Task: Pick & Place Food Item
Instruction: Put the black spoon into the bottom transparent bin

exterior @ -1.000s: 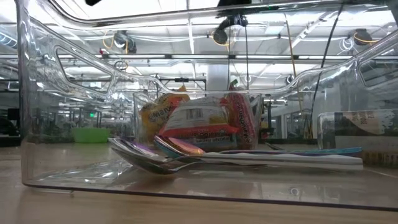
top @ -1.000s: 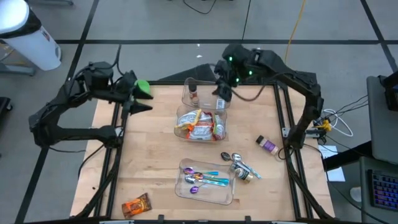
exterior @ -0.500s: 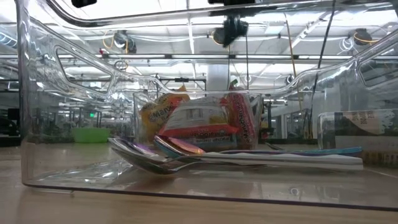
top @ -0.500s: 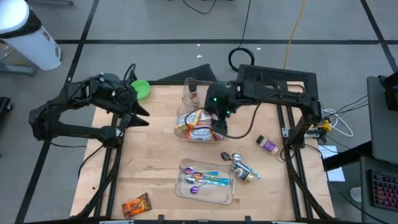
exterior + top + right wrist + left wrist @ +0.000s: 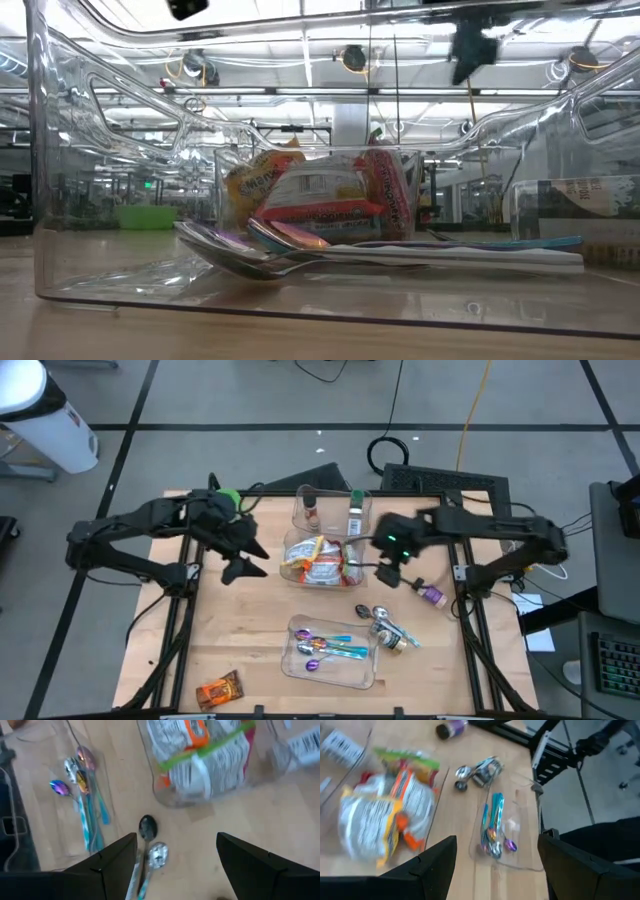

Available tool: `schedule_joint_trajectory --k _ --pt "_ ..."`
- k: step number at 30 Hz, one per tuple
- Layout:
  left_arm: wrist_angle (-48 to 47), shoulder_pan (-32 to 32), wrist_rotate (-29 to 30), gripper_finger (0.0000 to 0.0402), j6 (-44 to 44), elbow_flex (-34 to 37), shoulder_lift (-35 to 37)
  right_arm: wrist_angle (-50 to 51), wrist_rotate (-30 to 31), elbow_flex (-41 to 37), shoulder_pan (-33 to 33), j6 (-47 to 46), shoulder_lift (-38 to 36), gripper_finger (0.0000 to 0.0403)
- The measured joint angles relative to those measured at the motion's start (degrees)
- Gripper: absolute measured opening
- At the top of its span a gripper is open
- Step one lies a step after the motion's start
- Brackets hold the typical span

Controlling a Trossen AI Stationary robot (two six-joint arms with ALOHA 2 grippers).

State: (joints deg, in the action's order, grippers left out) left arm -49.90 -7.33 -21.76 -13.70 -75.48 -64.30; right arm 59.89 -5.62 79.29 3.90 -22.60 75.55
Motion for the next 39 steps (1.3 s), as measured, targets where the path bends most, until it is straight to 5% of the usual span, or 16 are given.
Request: schedule_joint_trajectory --k 6,11,16,20,24,32,39 --pt "6.8 -0.1 -3.2 0.028 1.5 0.0 -4.2 -2.7 5.4 -13.2 -8.1 -14.5 -11.7 0.0265" --pt "10.0 -0.1 -4.9 0.028 1.1 0.0 -6.9 -3.9 5.4 -20.3 -15.8 -21.3 -14.2 0.0265" --pt "14.2 -0.1 -4.0 0.028 -3.0 0.0 -8.9 -9.7 5.8 -23.2 -18.9 -14.2 -11.3 0.0265" --pt "19.2 -0.1 -1.7 0.028 -7.7 0.0 -10.5 -10.7 10.1 -25.0 -16.3 -7.3 -8.4 0.0265" --pt "25.6 0.0 0.4 0.028 -14.4 0.0 -12.2 -16.6 7.8 -27.6 -13.2 -4.1 -5.6 0.0265" --pt "36.9 1.9 1.8 0.028 -25.5 0.0 -15.4 -27.3 5.7 -34.7 -15.6 -8.9 -1.2 0.0265" --pt "38.7 6.5 12.4 0.028 -29.0 0.0 -17.0 -33.4 10.1 -38.1 -19.6 -15.6 1.6 0.0265"
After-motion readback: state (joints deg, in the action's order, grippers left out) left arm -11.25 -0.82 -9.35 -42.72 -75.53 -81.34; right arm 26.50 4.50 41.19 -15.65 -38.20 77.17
